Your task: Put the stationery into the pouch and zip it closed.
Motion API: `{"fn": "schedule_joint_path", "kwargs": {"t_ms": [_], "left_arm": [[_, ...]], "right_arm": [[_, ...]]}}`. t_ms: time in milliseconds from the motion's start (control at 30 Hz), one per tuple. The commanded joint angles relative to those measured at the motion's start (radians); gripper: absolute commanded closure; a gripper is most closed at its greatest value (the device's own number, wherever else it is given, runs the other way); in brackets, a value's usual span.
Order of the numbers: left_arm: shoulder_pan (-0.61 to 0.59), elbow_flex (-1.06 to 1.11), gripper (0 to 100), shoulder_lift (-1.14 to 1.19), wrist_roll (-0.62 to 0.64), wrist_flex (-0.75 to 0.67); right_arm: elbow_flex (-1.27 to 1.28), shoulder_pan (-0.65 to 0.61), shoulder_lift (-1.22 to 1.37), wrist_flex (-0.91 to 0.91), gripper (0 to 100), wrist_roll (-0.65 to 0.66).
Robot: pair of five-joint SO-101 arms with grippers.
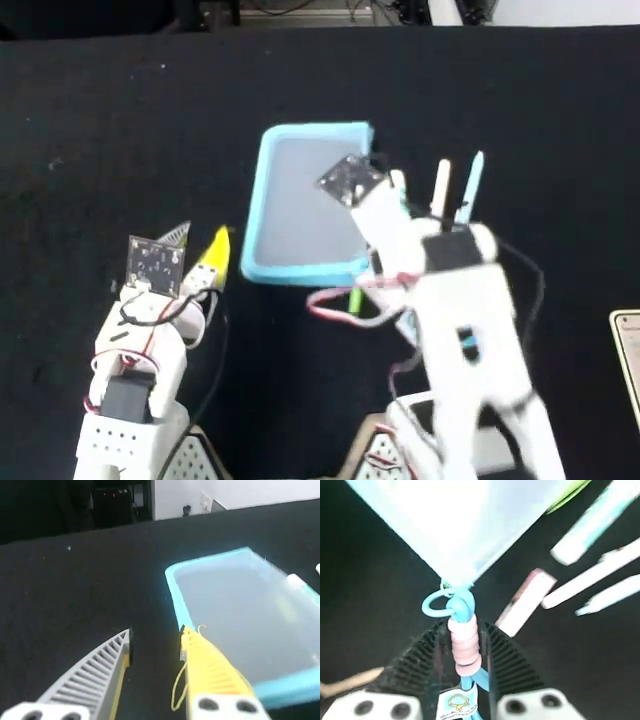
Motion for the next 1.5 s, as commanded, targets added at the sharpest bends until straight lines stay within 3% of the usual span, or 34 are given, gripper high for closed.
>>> {"fn": "schedule_joint_path", "kwargs": {"t_ms": [0, 233, 500, 733, 1000, 1267, 1467], "left_arm": [[0.004, -0.01, 83, -0.005, 0.005, 0.017], [-0.136, -0.136, 83, 0.006, 0.087, 0.04], [-0.139, -0.354, 83, 0.265, 0.101, 0.104], [-0.031, -0.545, 83, 0.594, 0.095, 0.101], [0.102, -0.587, 83, 1.019, 0.095, -0.043], [0.127, -0.559, 83, 1.14, 0.1, -0.041], [0.125, -0.553, 83, 1.14, 0.101, -0.044]], "right_arm": [[-0.051, -0.051, -0.185, -0.034, 98.7, 0.003], [-0.05, -0.104, -0.274, -0.04, 98.7, 0.003], [-0.061, -0.104, -0.274, -0.1, 98.7, 0.003], [-0.056, -0.104, -0.274, -0.097, 98.7, 0.003], [-0.054, -0.104, -0.275, -0.161, 98.7, 0.0], [0.074, -0.137, -0.275, -0.473, 98.7, -0.315], [0.208, -0.313, -0.275, -0.608, 98.7, -0.351]]}}
